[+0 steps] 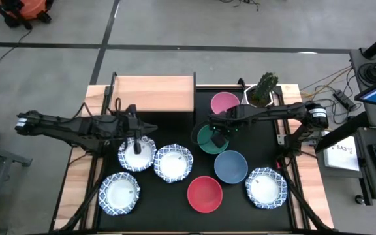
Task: Place and stack bowls onto a shelf
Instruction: Put the green bowl on the shelf
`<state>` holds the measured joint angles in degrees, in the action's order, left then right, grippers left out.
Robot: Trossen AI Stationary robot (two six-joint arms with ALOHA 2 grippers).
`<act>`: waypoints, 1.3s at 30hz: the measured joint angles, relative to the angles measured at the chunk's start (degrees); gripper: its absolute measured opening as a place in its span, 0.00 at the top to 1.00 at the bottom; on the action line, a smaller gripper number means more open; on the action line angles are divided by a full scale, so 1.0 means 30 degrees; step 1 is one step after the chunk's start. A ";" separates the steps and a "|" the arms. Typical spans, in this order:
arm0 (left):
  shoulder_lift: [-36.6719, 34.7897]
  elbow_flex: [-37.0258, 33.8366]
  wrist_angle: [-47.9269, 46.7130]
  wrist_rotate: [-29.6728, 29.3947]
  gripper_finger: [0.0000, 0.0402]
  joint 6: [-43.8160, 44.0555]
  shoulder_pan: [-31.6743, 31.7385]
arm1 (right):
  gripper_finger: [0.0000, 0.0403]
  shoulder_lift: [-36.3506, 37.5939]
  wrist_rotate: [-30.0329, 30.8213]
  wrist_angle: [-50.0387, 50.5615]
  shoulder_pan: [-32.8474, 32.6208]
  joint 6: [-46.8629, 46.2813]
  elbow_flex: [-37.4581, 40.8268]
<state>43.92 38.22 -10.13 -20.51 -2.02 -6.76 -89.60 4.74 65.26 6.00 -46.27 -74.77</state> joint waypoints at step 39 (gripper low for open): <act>0.0730 0.0000 0.0590 -0.0044 1.00 -0.0160 0.0000 | 0.97 0.0227 0.1118 -0.4421 0.0219 0.0809 0.2305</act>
<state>46.11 38.22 -8.36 -20.64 -2.50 -6.76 -88.92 8.09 52.00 6.66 -43.84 -67.85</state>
